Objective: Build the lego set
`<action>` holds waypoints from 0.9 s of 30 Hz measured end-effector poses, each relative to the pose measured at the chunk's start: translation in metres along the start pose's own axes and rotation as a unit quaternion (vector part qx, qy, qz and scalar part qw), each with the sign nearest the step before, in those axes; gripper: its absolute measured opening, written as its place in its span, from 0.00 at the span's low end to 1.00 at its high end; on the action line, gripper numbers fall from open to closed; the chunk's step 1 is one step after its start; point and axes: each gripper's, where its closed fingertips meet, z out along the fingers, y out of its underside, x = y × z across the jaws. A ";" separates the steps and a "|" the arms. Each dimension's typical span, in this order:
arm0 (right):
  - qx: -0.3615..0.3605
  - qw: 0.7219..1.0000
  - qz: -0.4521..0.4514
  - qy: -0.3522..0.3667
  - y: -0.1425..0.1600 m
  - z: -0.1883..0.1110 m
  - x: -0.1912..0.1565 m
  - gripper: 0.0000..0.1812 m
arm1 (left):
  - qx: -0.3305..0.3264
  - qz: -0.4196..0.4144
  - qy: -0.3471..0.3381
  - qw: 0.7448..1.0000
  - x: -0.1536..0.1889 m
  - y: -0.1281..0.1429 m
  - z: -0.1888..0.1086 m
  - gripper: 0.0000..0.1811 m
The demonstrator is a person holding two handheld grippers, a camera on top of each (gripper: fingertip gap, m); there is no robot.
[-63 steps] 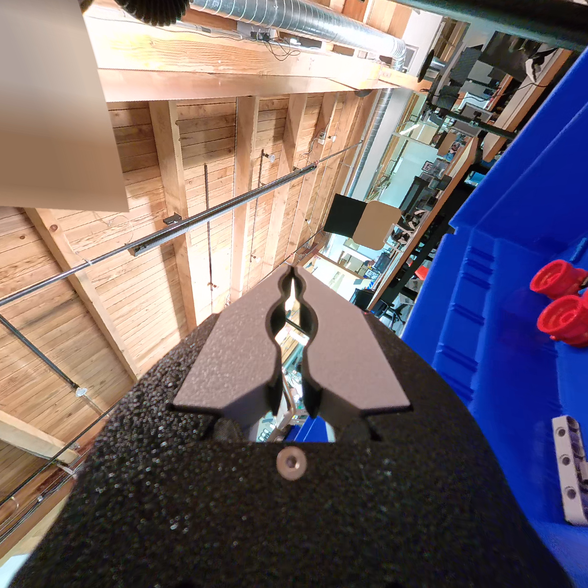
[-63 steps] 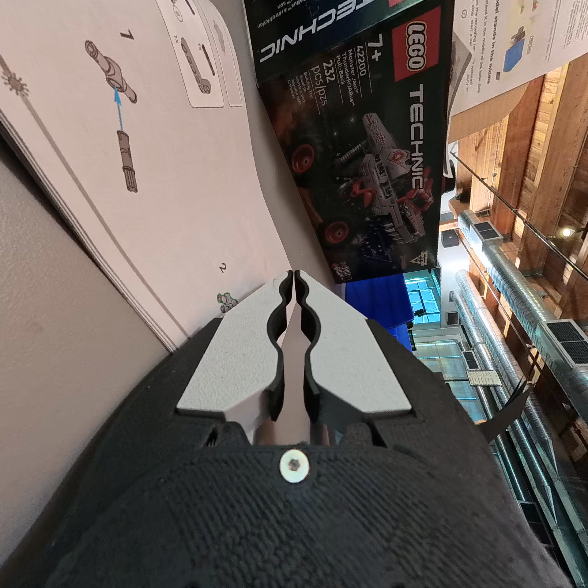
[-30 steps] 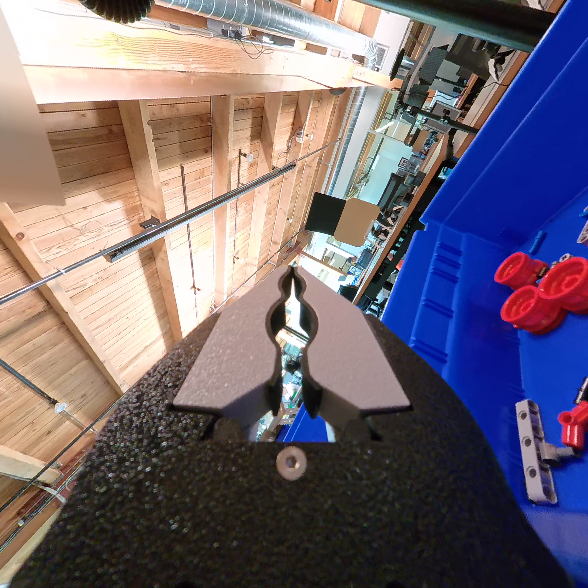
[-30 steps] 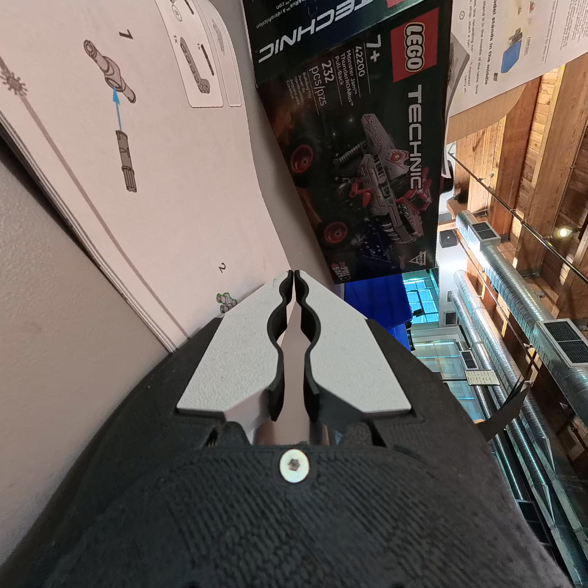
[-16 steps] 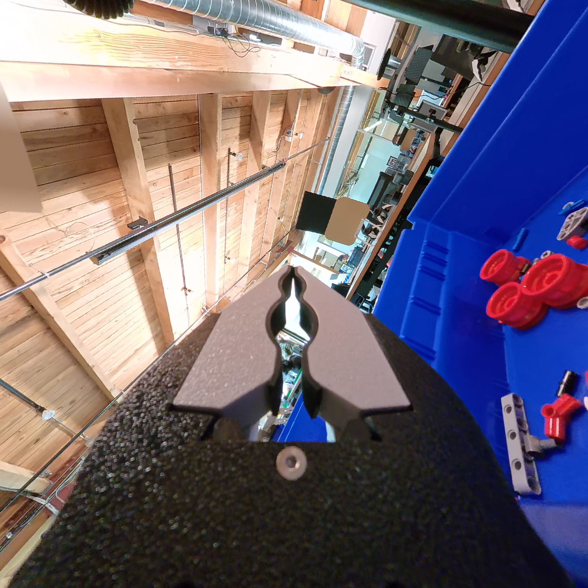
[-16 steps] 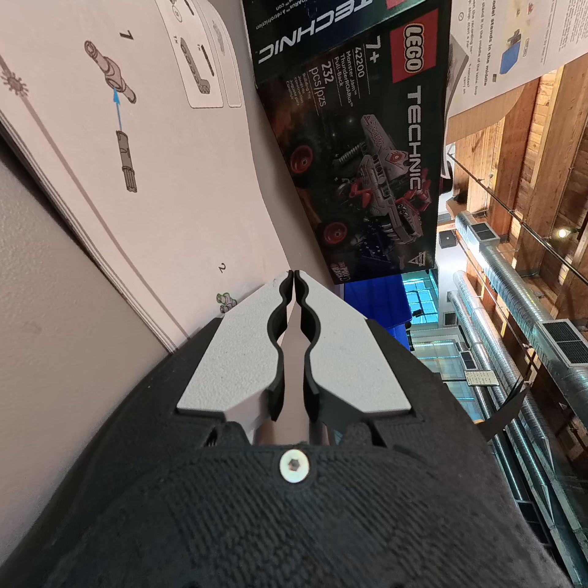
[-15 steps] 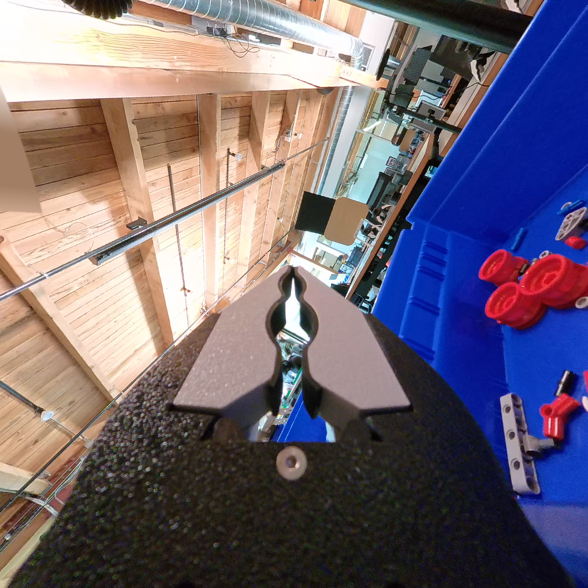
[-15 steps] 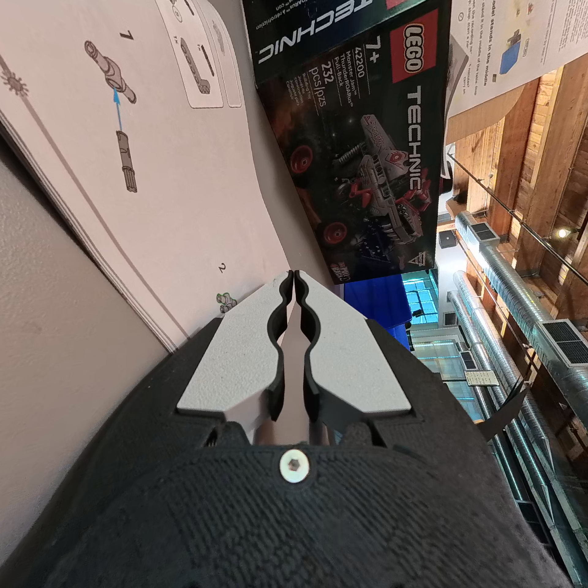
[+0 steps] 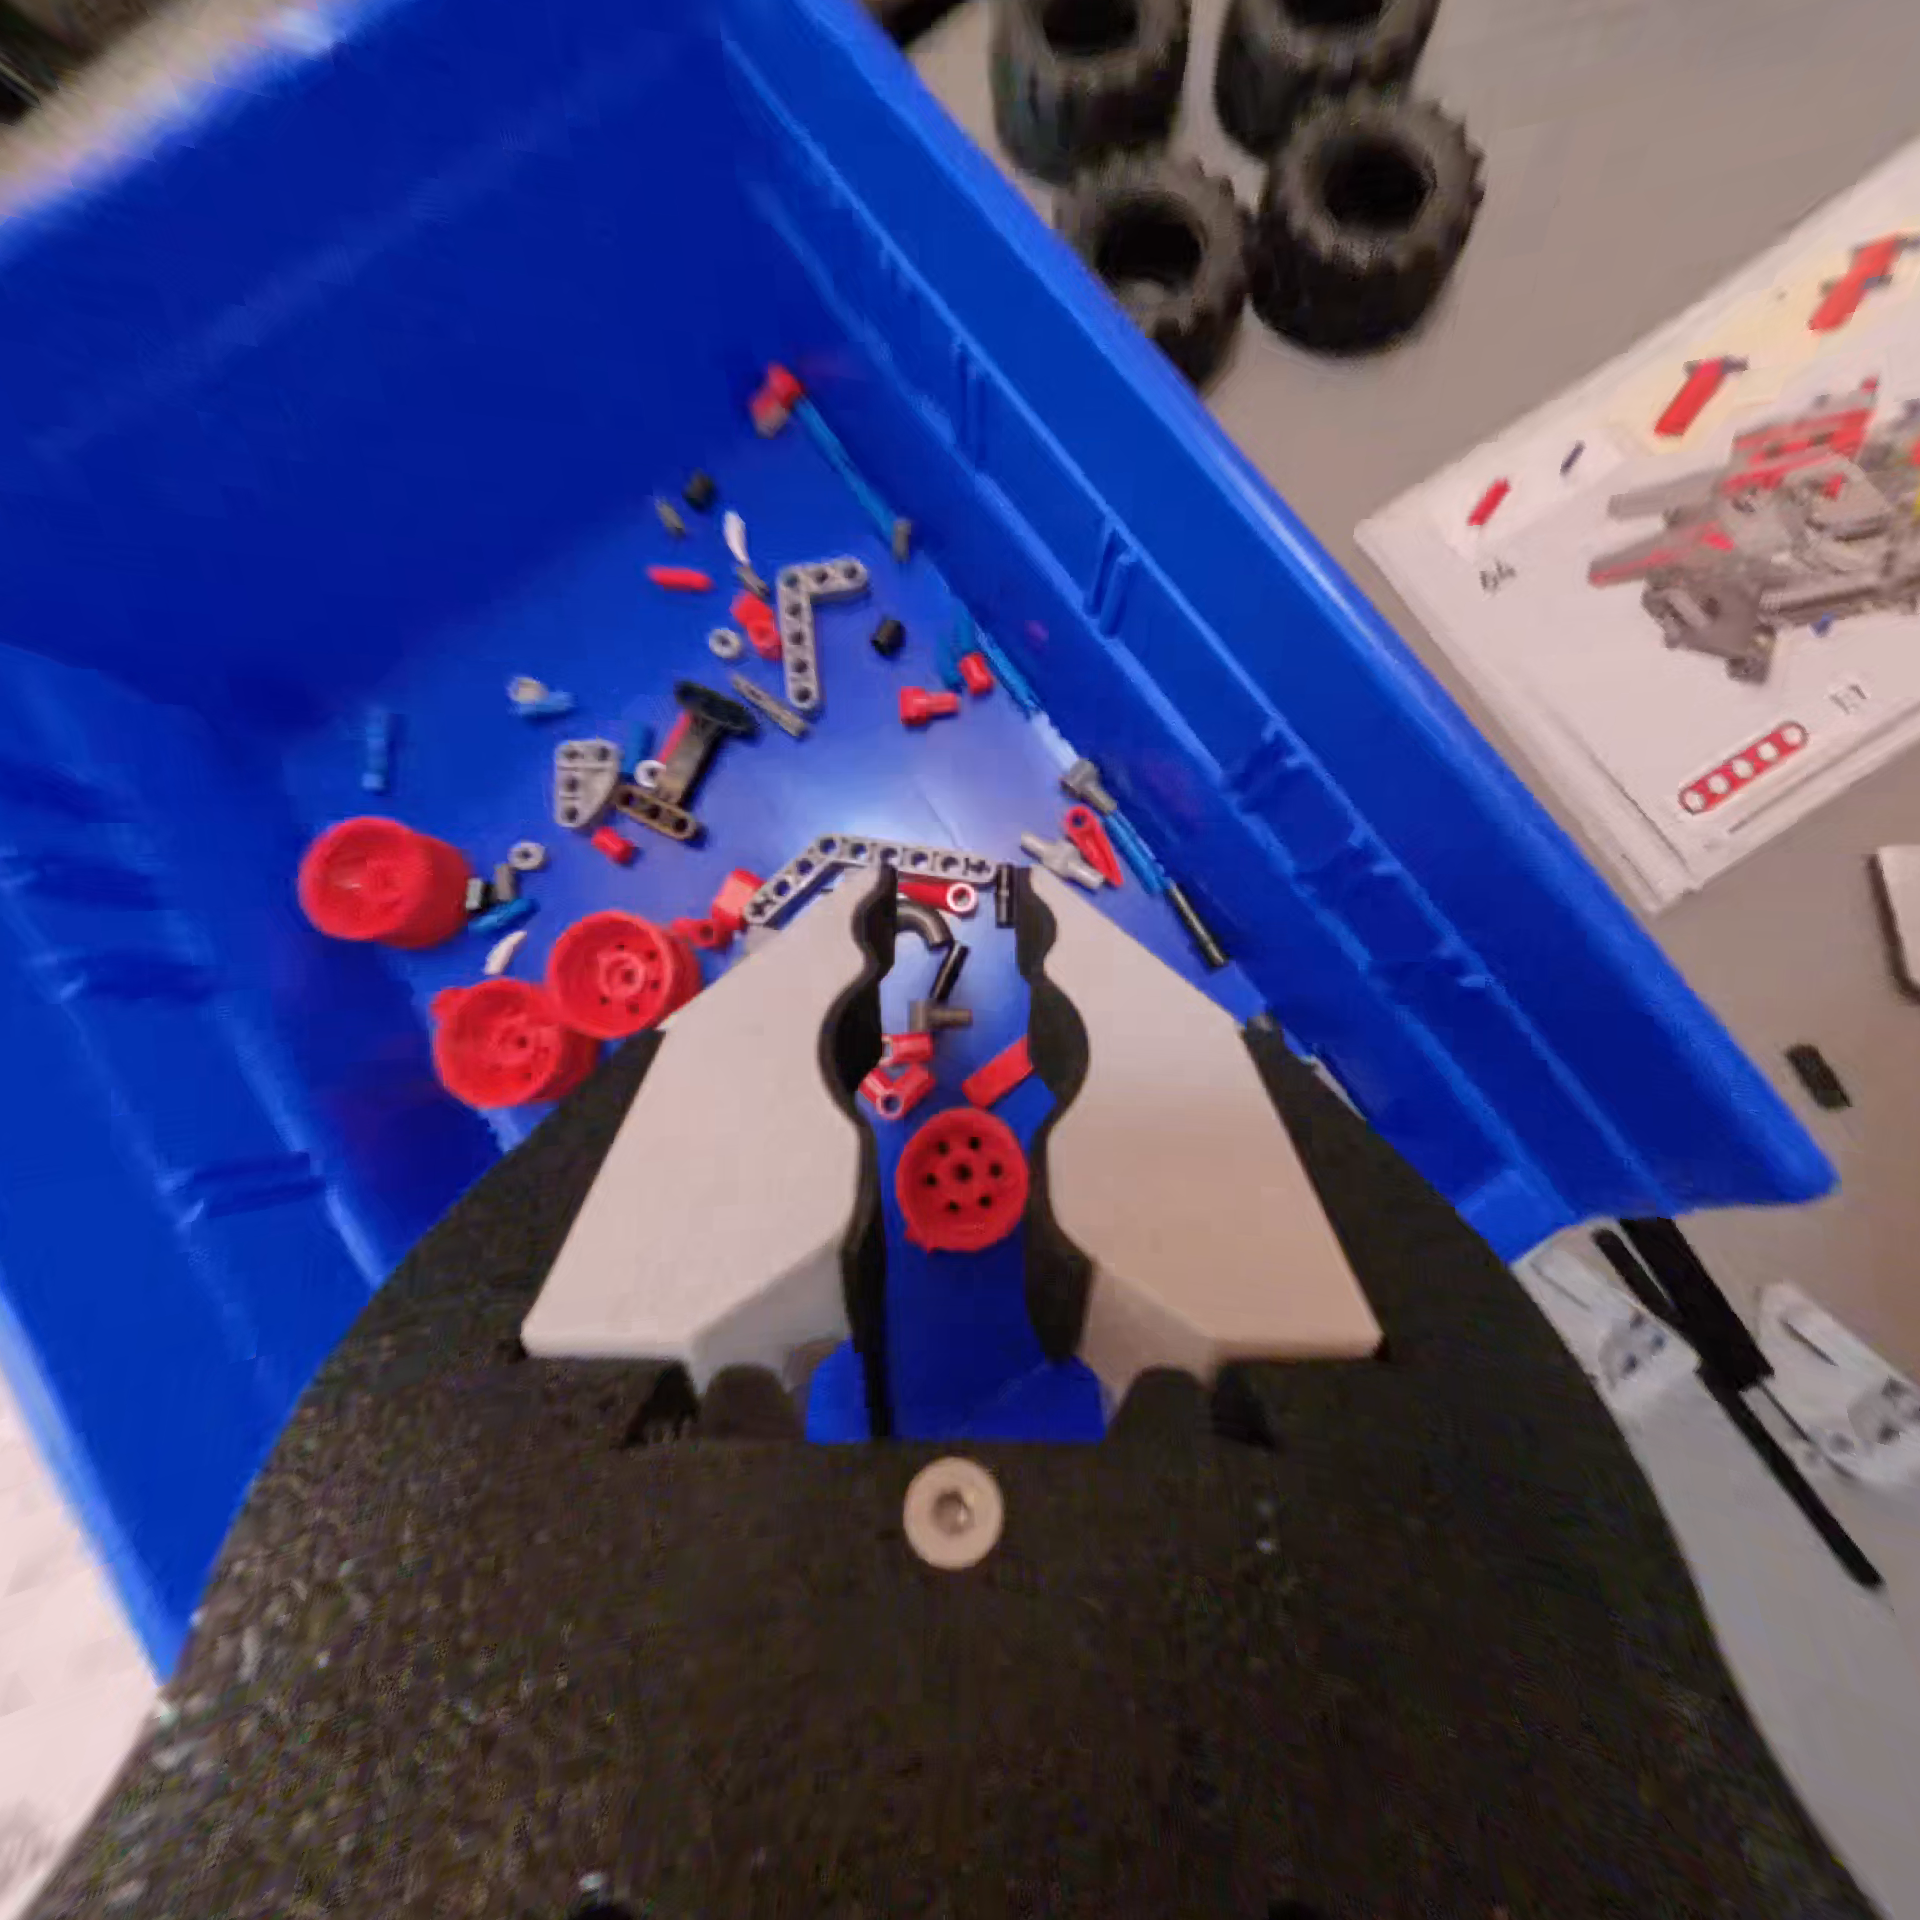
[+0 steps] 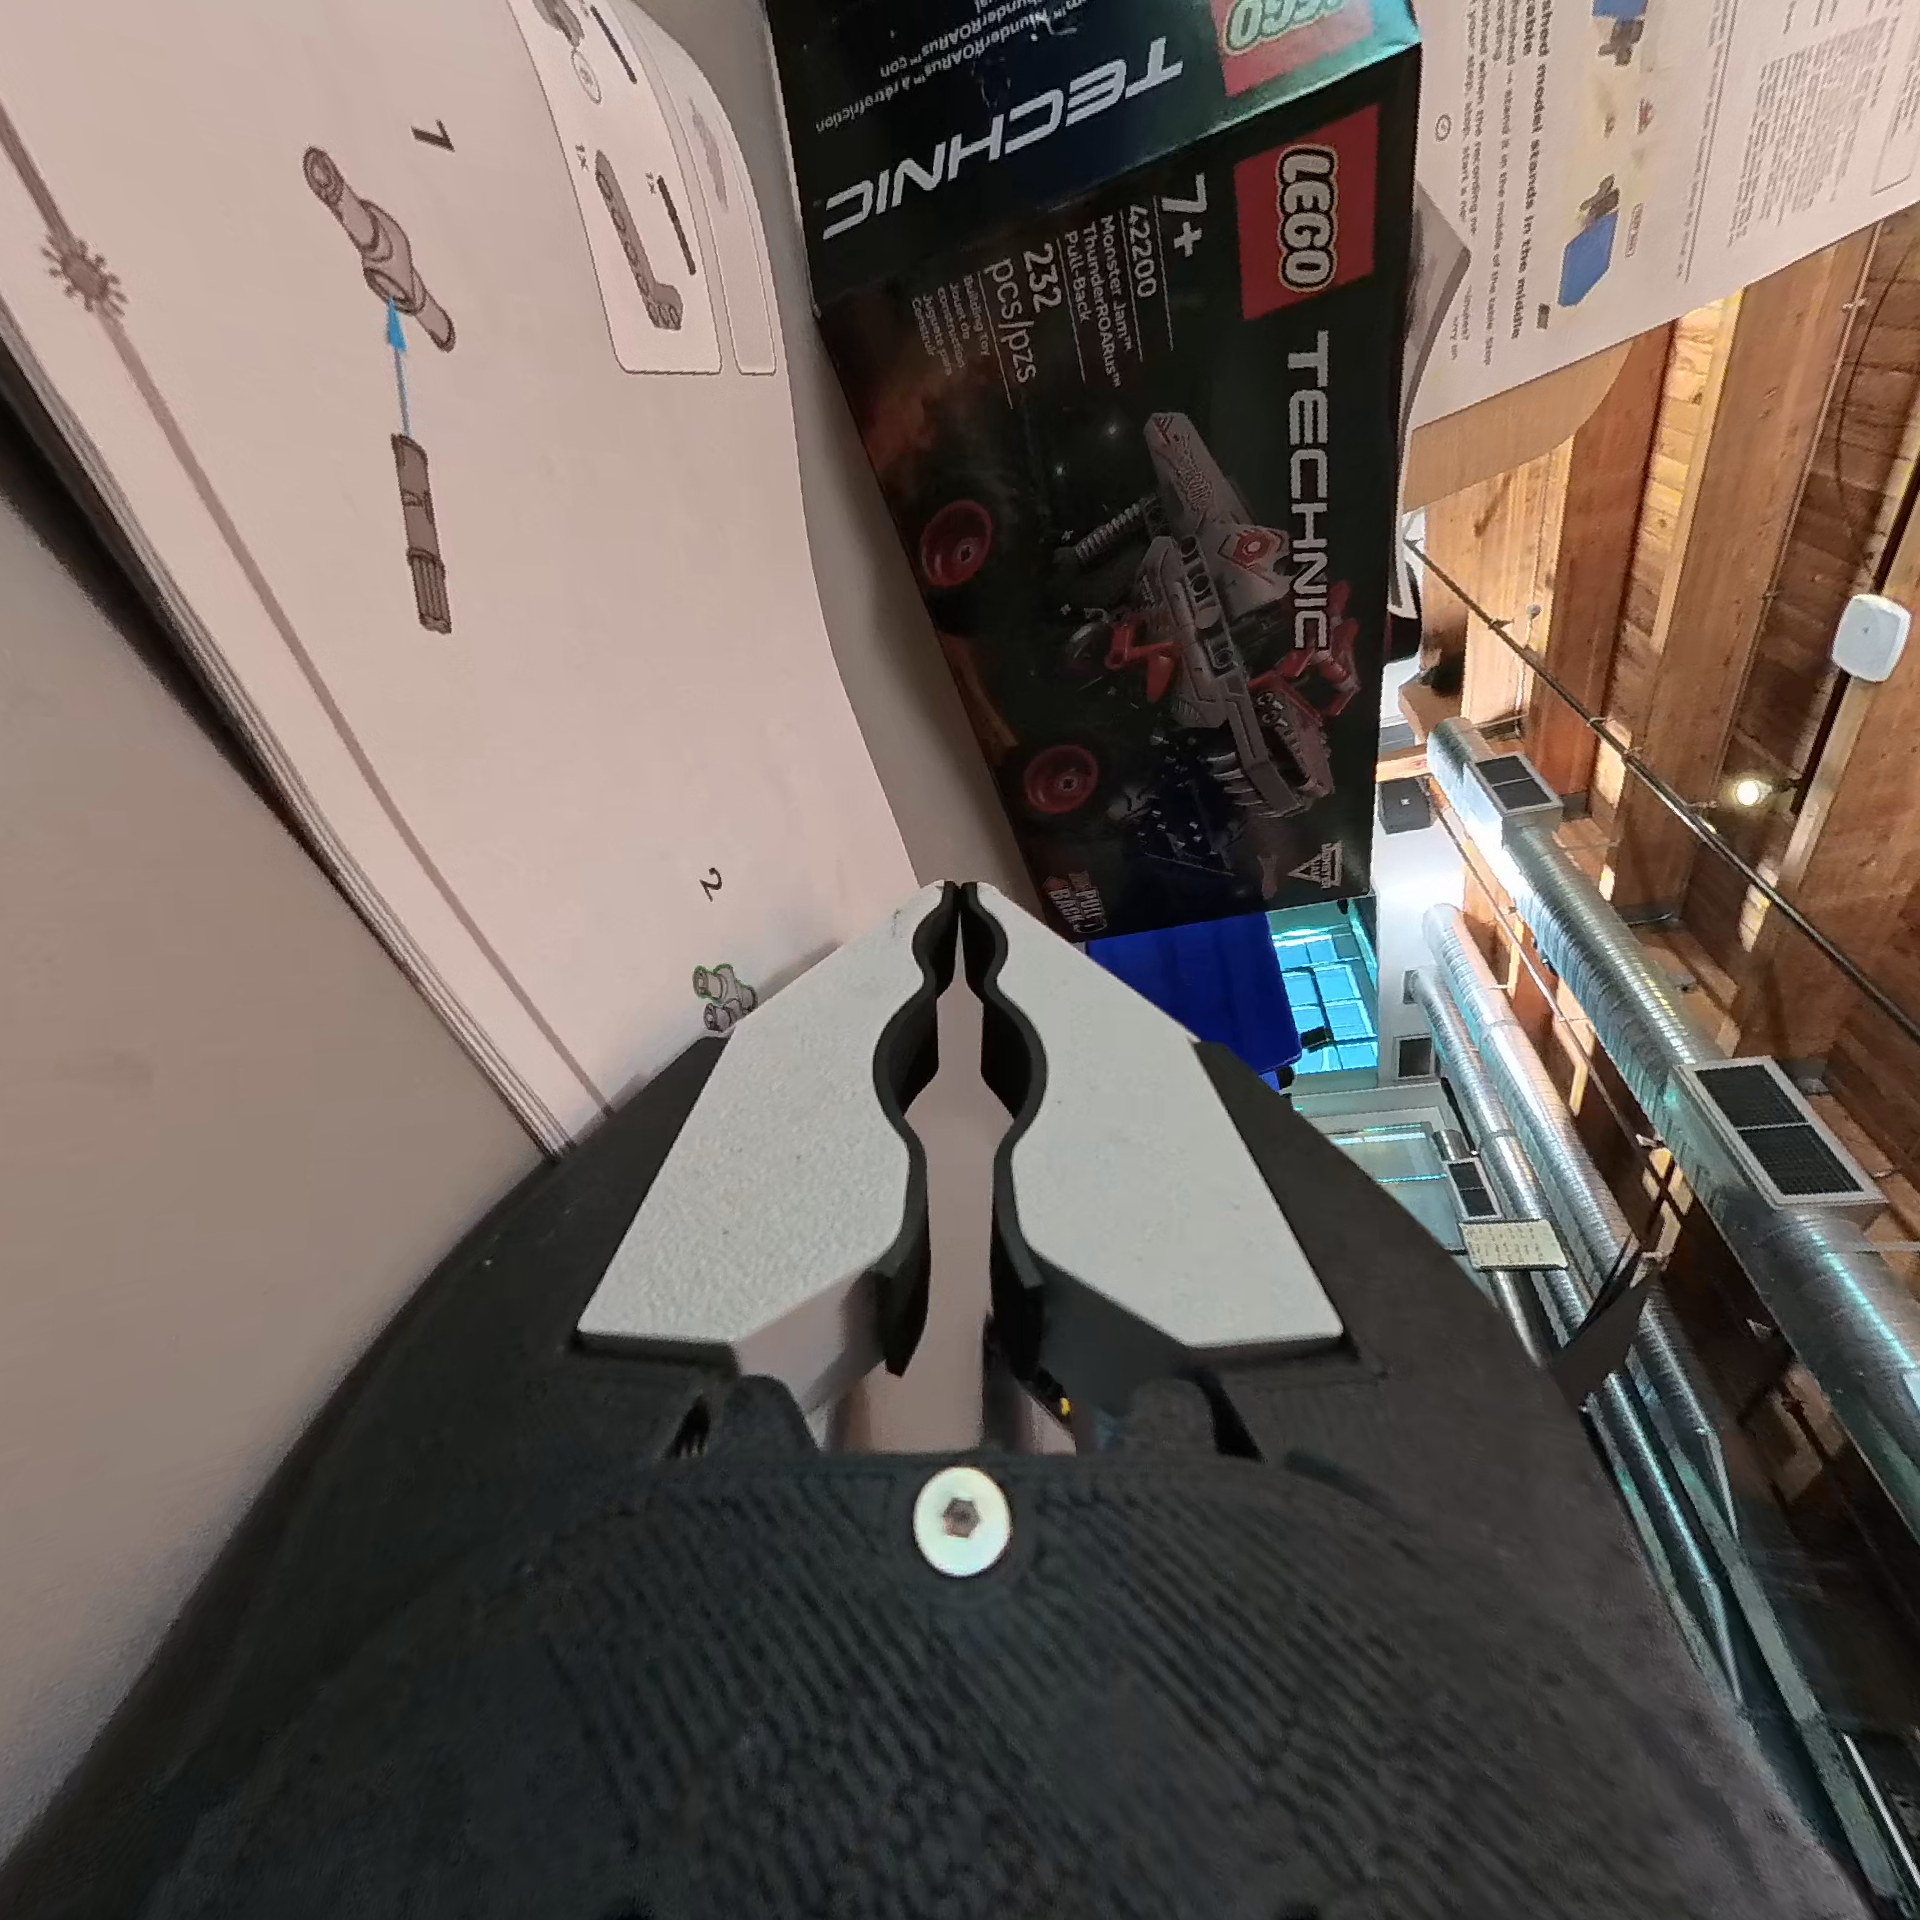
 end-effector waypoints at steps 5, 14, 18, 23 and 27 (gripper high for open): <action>0.003 1.000 0.006 -0.004 0.000 0.000 -0.001 0.00 | -0.056 -0.036 -0.019 0.998 -0.036 0.006 0.041 0.13; 0.006 1.000 0.008 -0.005 -0.001 0.000 -0.001 0.00 | -0.055 -0.093 -0.041 0.993 -0.048 -0.001 0.076 0.12; 0.006 1.000 0.009 -0.005 -0.001 0.000 -0.001 0.00 | -0.044 -0.102 -0.043 0.993 -0.052 -0.006 0.080 0.12; 0.007 1.000 0.009 -0.005 -0.001 0.000 -0.001 0.00 | -0.036 -0.087 -0.057 0.994 -0.055 -0.006 0.081 0.02; 0.008 1.000 0.008 -0.004 -0.001 0.000 -0.001 0.00 | -0.036 -0.060 -0.071 0.995 -0.055 -0.002 0.077 0.02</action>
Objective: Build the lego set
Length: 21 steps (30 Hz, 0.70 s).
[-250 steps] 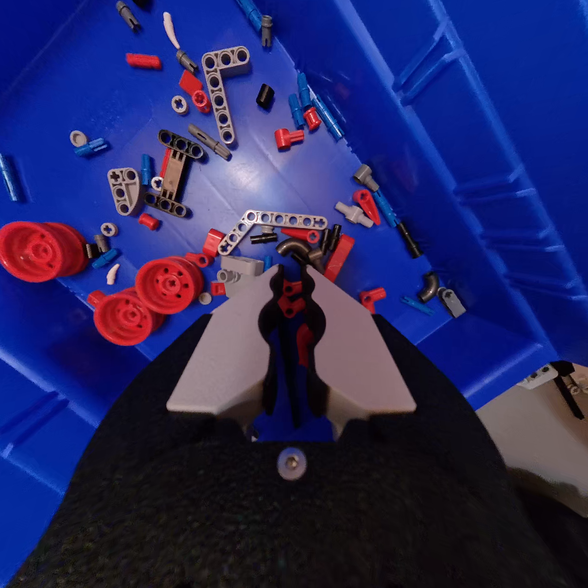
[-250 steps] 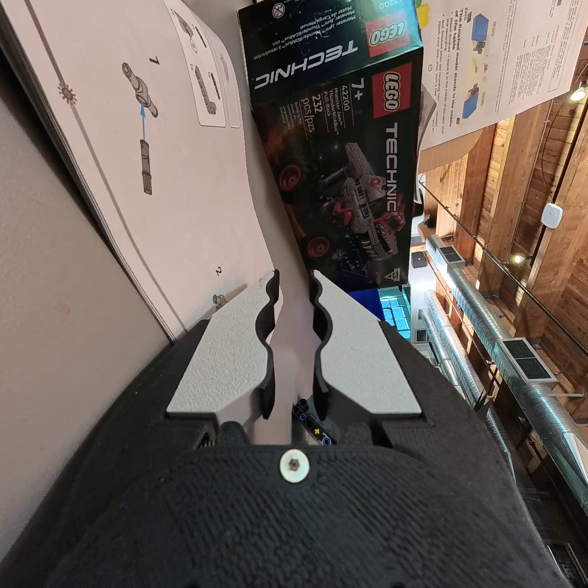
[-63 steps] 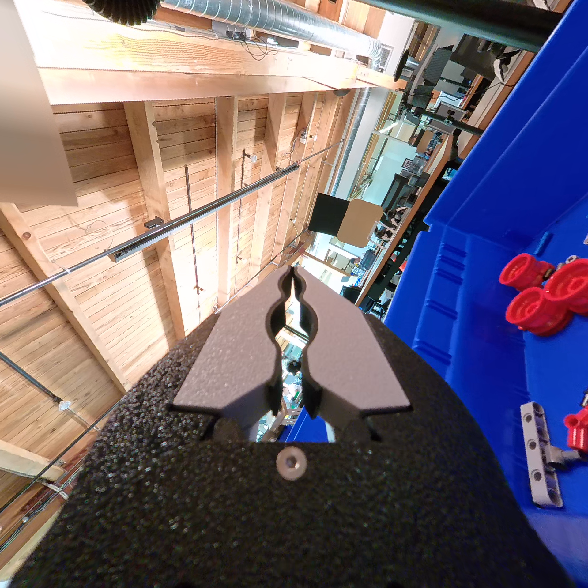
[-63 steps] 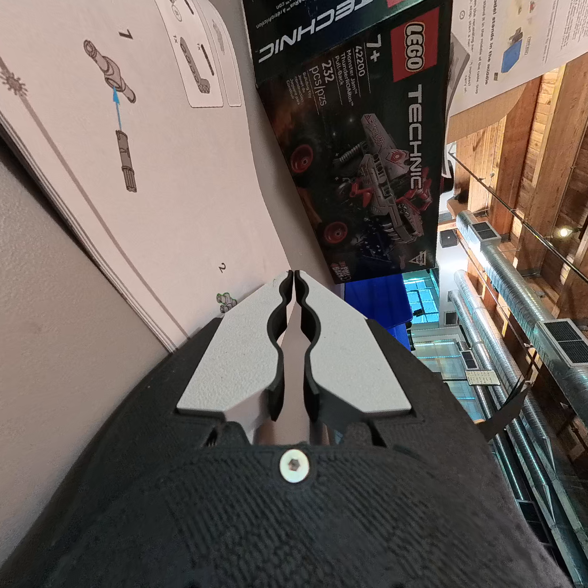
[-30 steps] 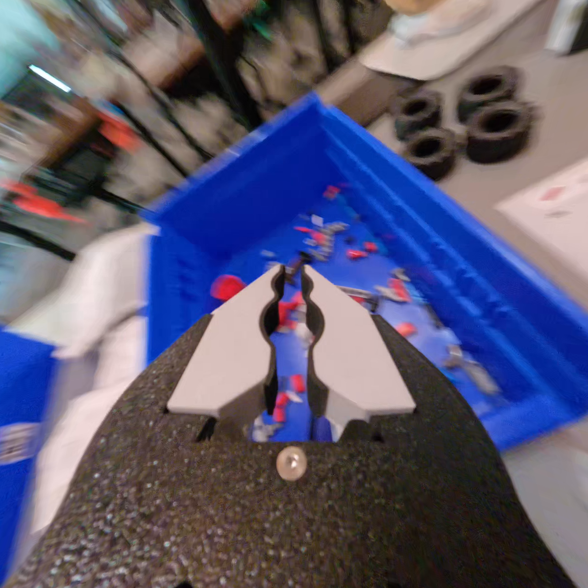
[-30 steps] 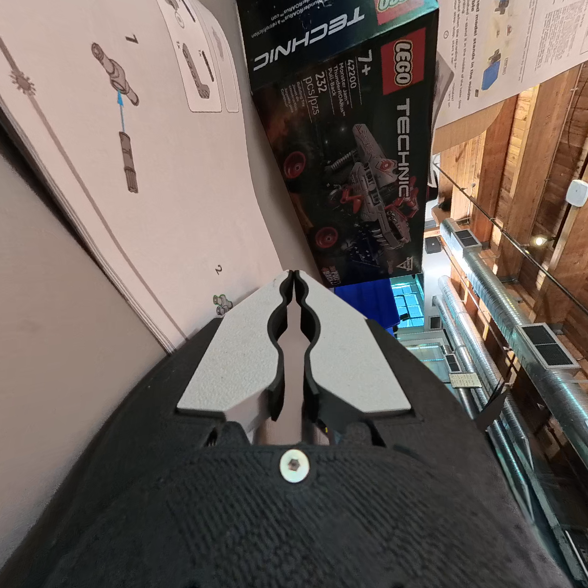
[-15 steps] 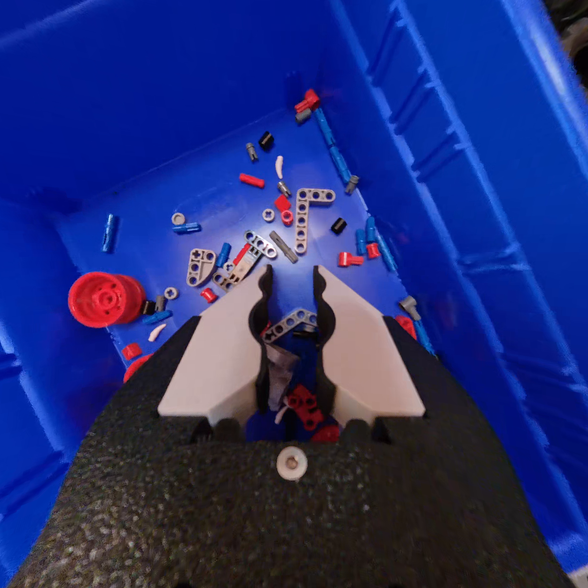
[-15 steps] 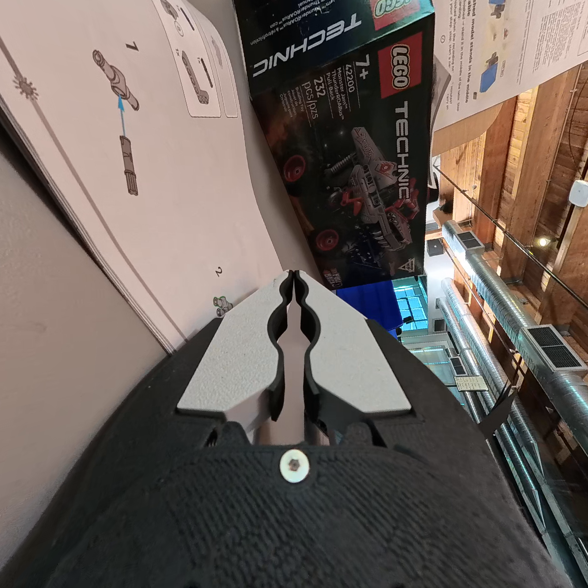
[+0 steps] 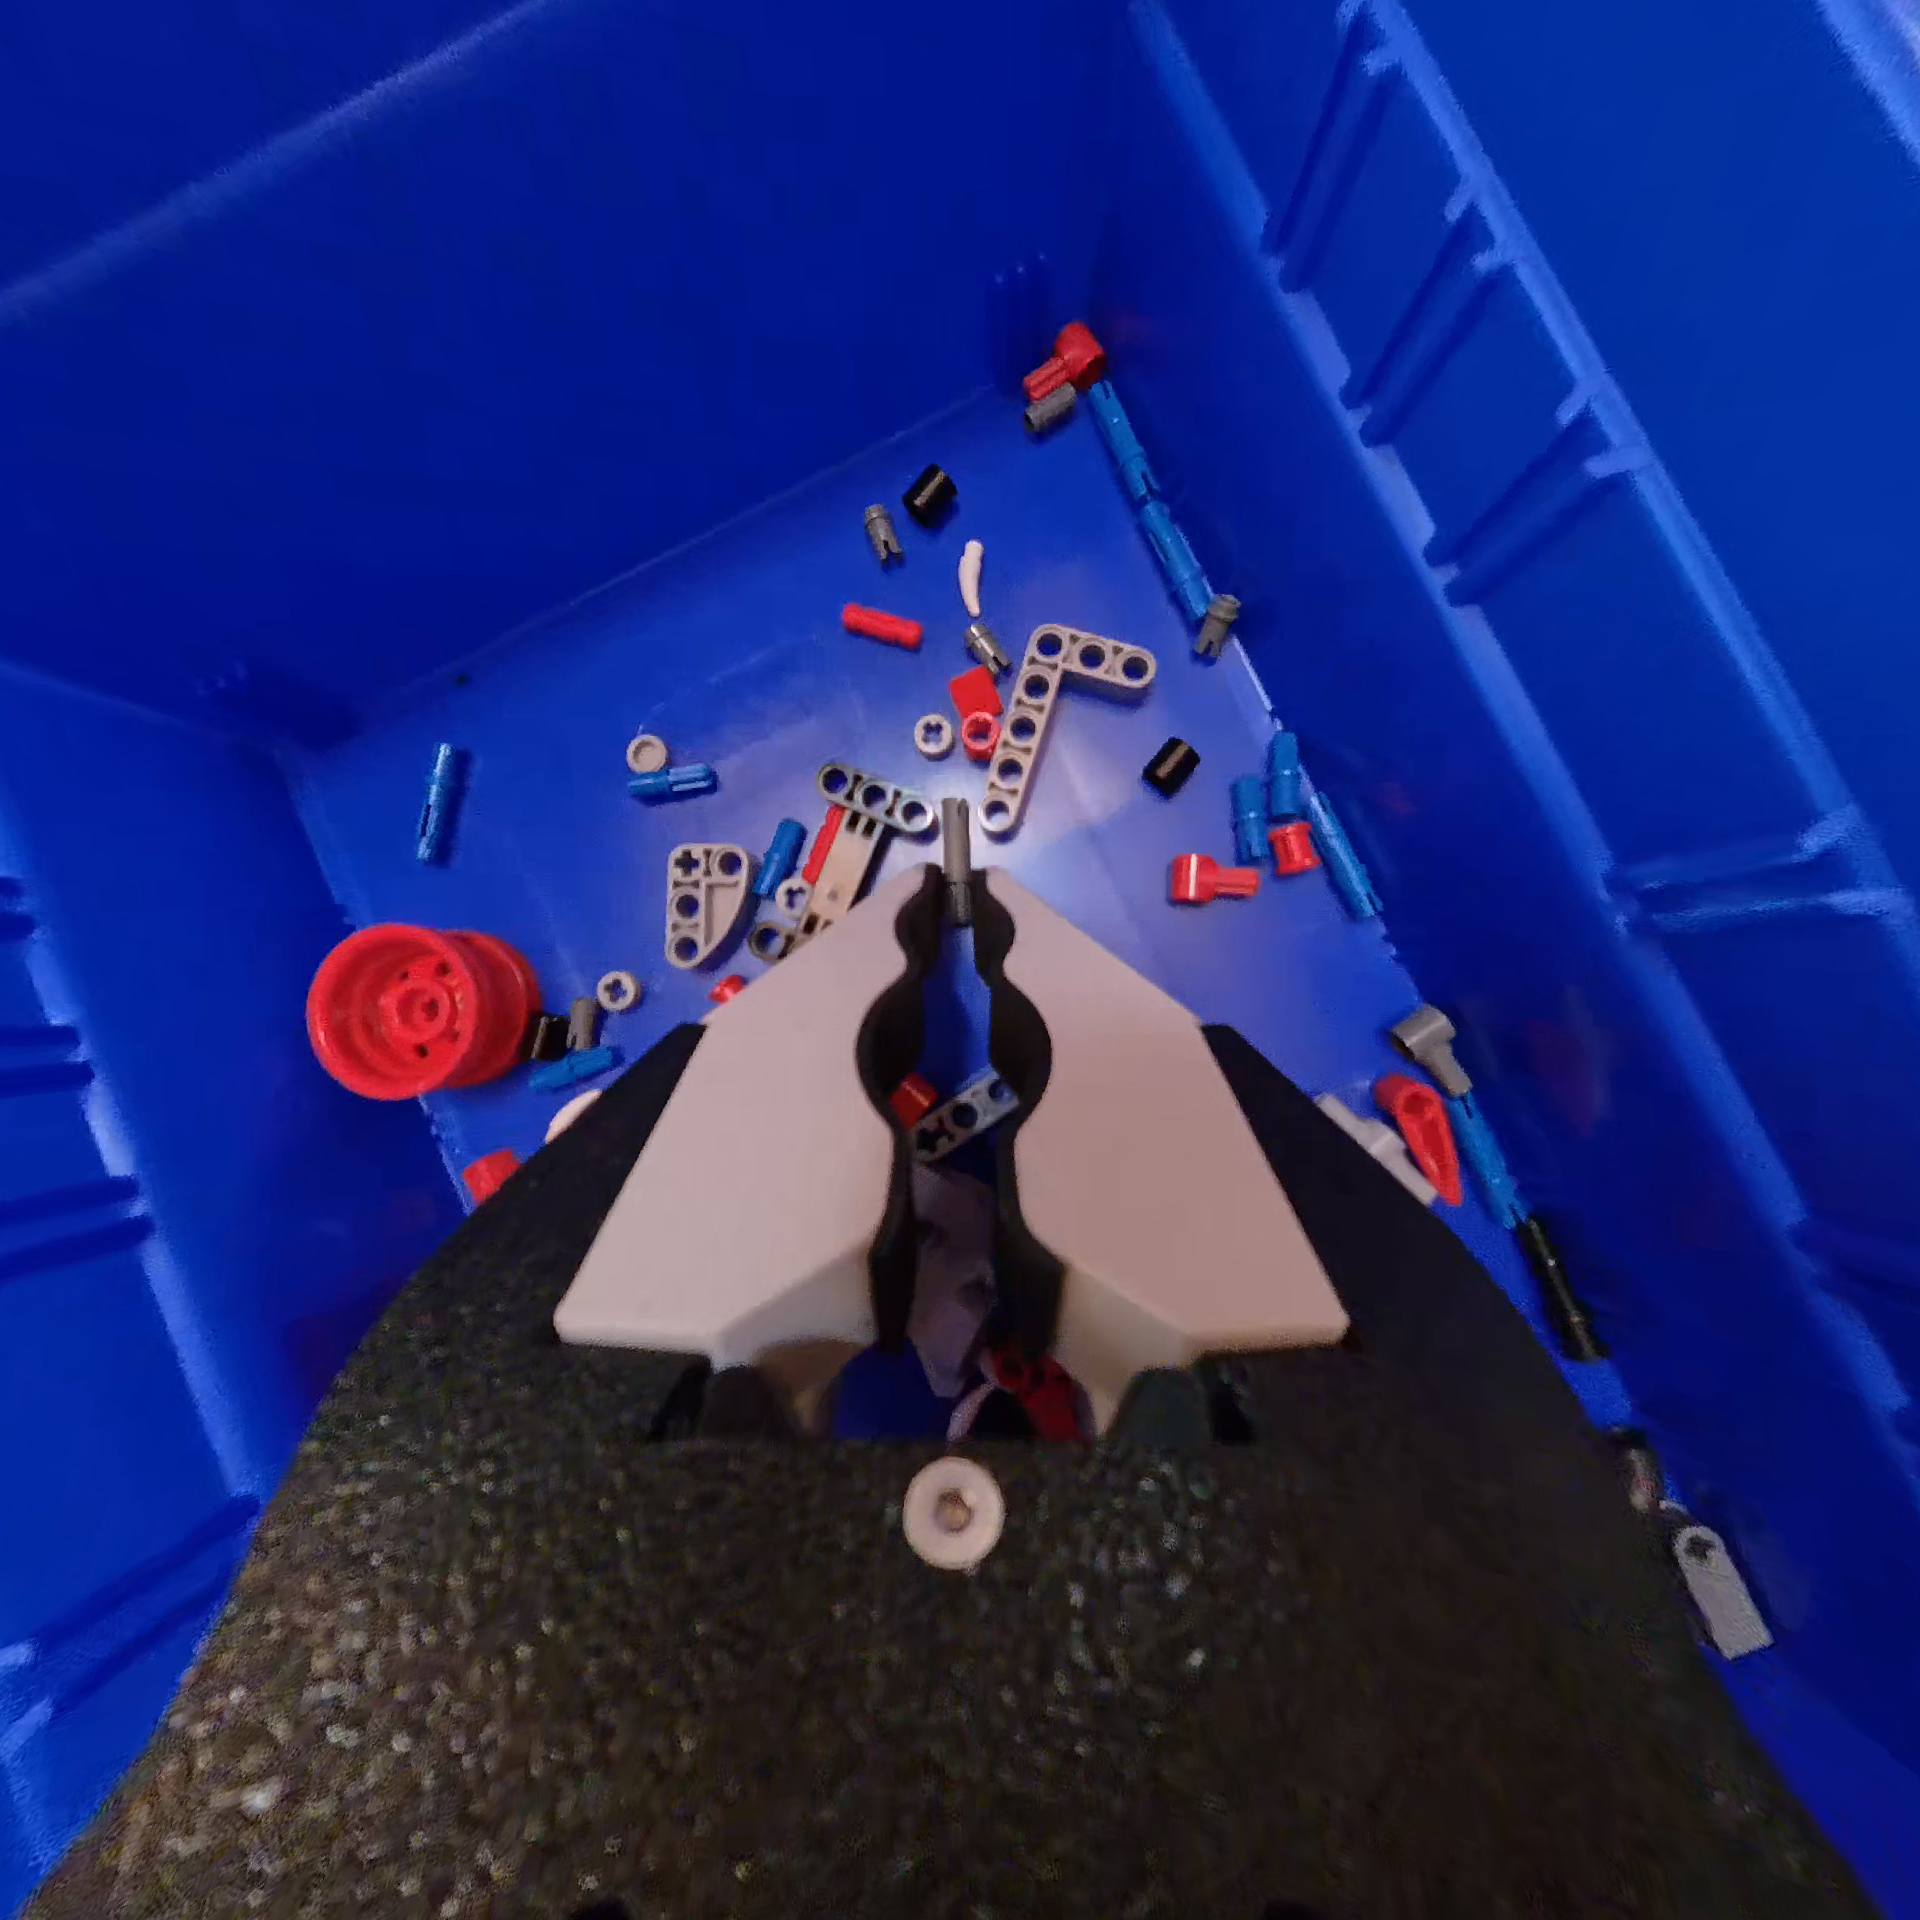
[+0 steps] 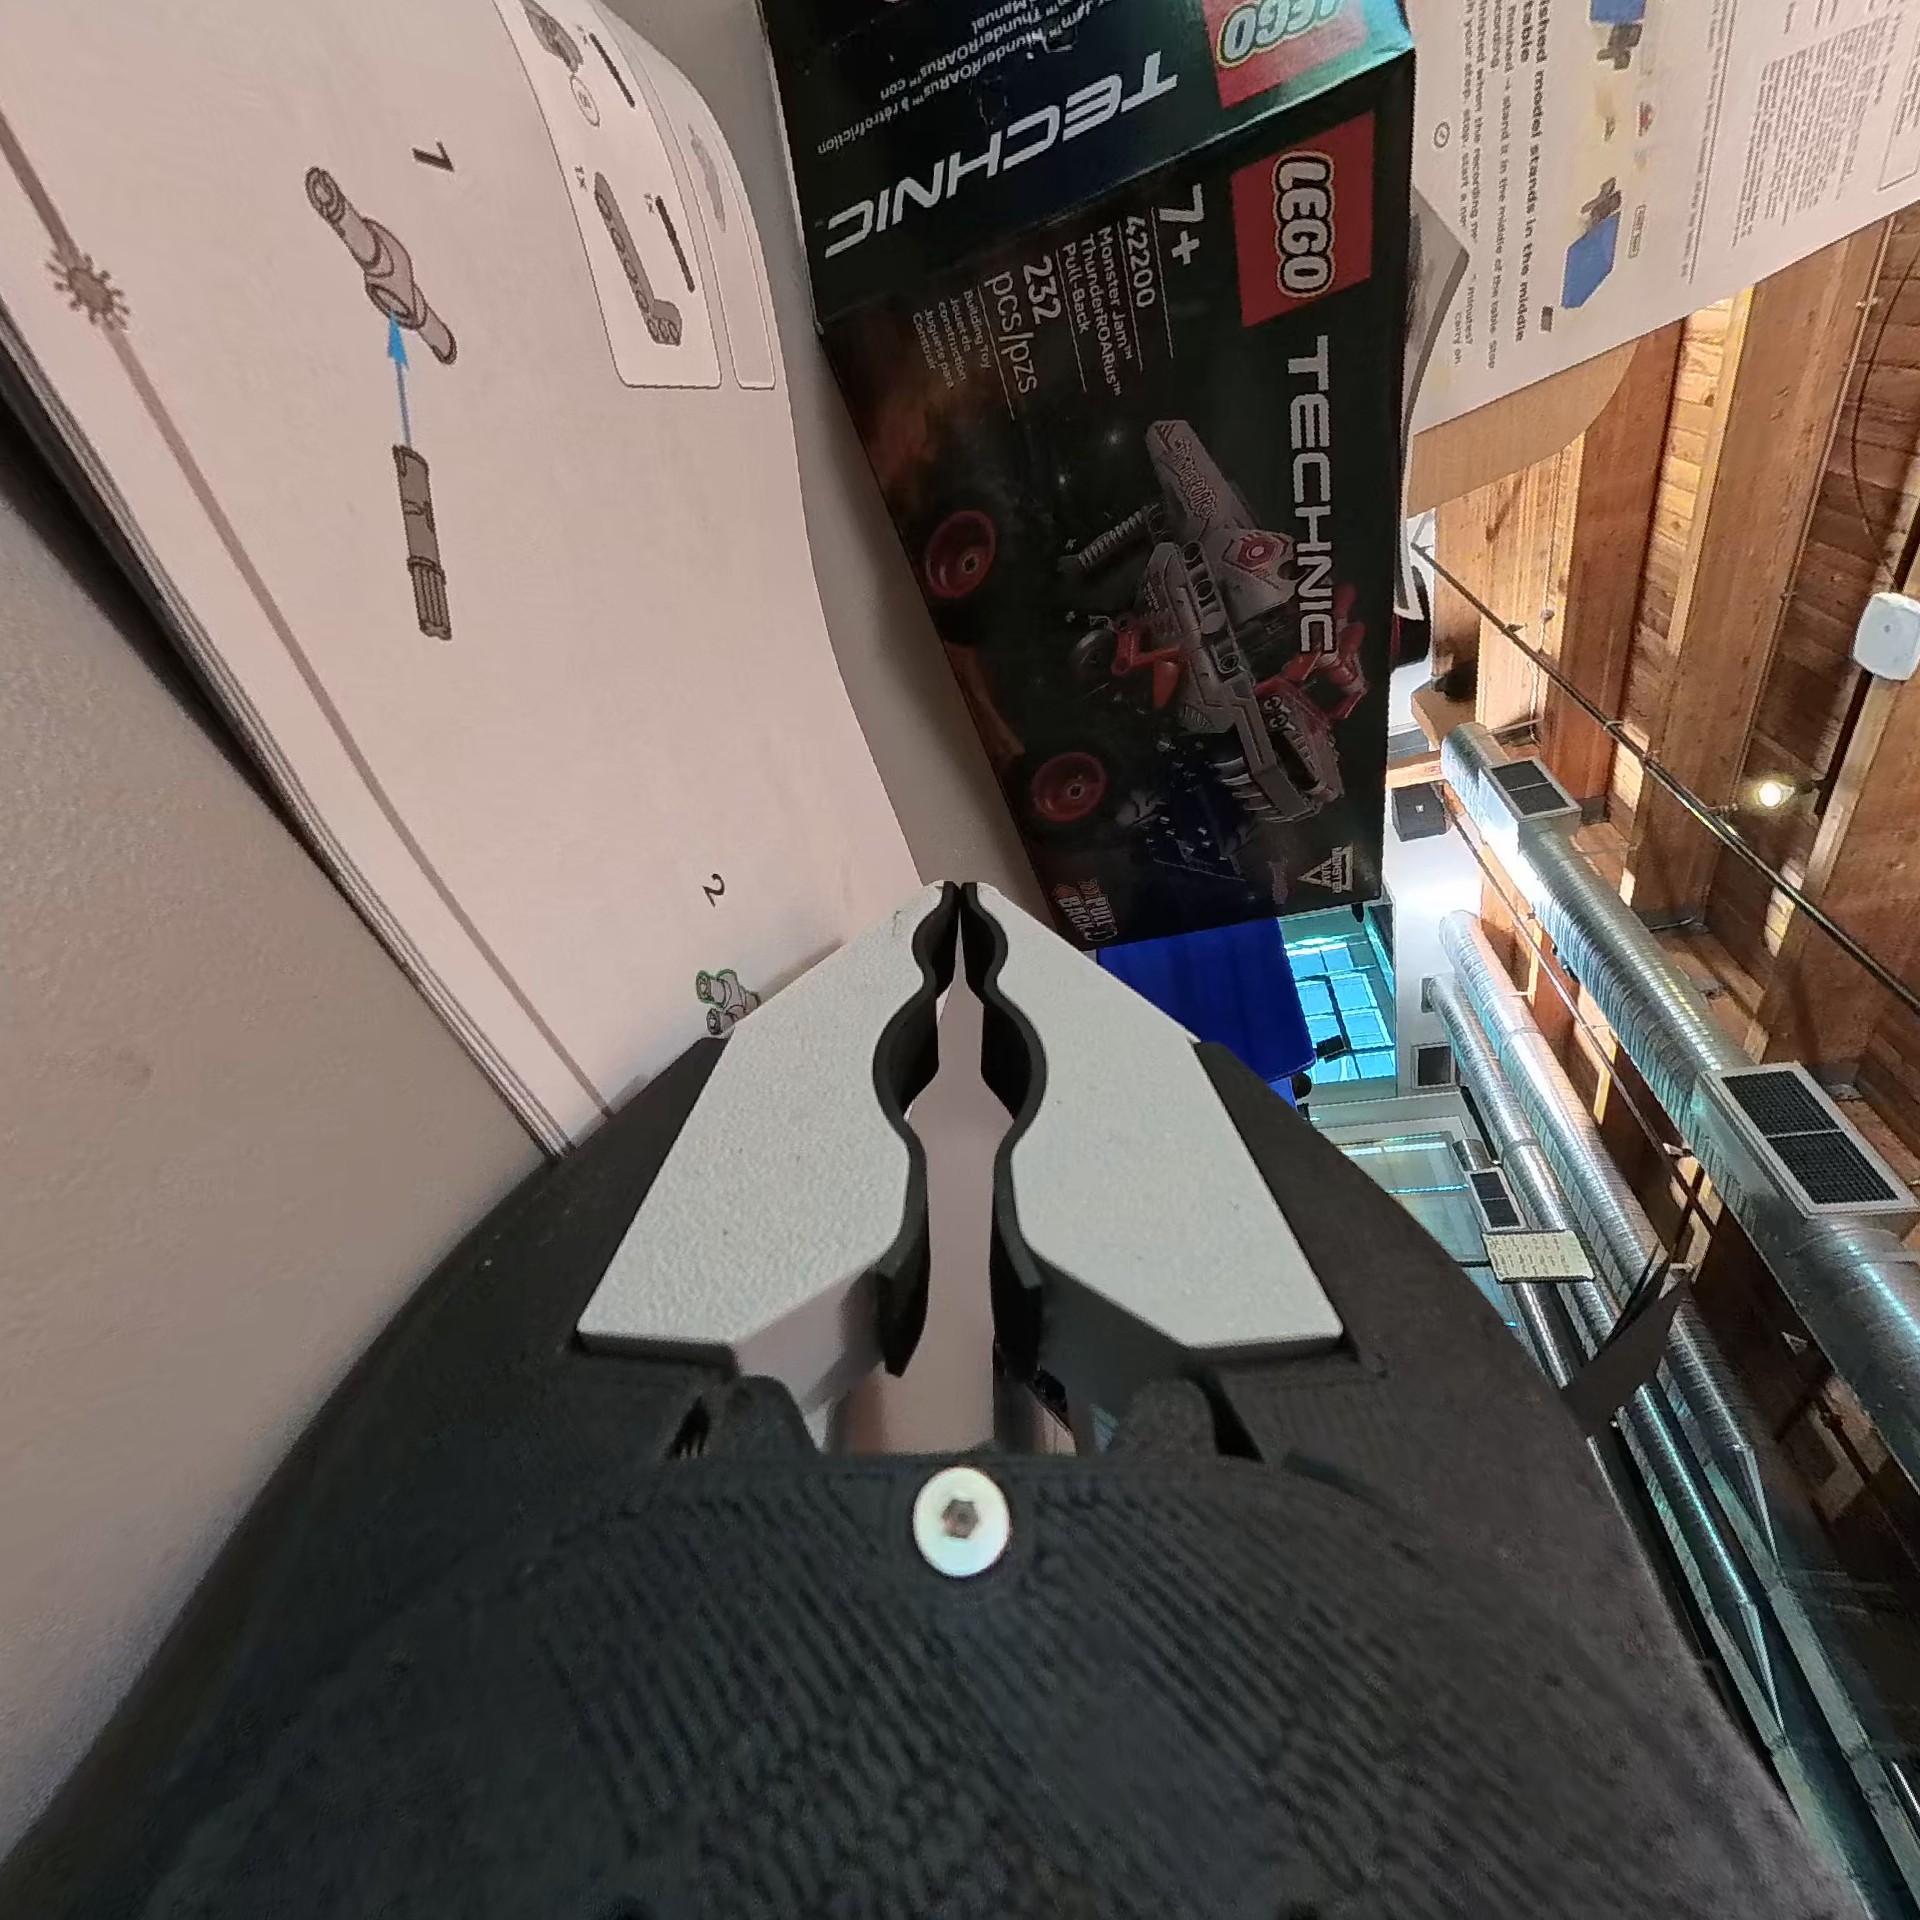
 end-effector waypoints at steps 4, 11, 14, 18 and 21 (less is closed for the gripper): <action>0.001 1.000 0.000 0.000 0.000 0.000 0.000 0.00 | 0.026 0.005 -0.032 0.999 -0.005 -0.005 -0.020 0.02; 0.011 1.000 -0.019 0.015 -0.004 -0.003 0.004 0.04 | 0.236 -0.020 -0.074 0.969 0.025 -0.050 -0.156 0.02; 0.030 0.998 -0.044 0.028 -0.012 -0.008 0.005 0.06 | 0.286 -0.006 -0.035 0.958 0.080 -0.042 -0.196 0.01; 0.065 0.997 -0.038 0.030 -0.023 -0.015 0.007 0.18 | 0.289 -0.015 0.097 0.952 0.184 -0.010 -0.186 0.01; 0.101 0.994 -0.008 0.033 -0.034 -0.022 0.013 0.21 | 0.253 -0.023 0.193 0.948 0.267 0.014 -0.159 0.01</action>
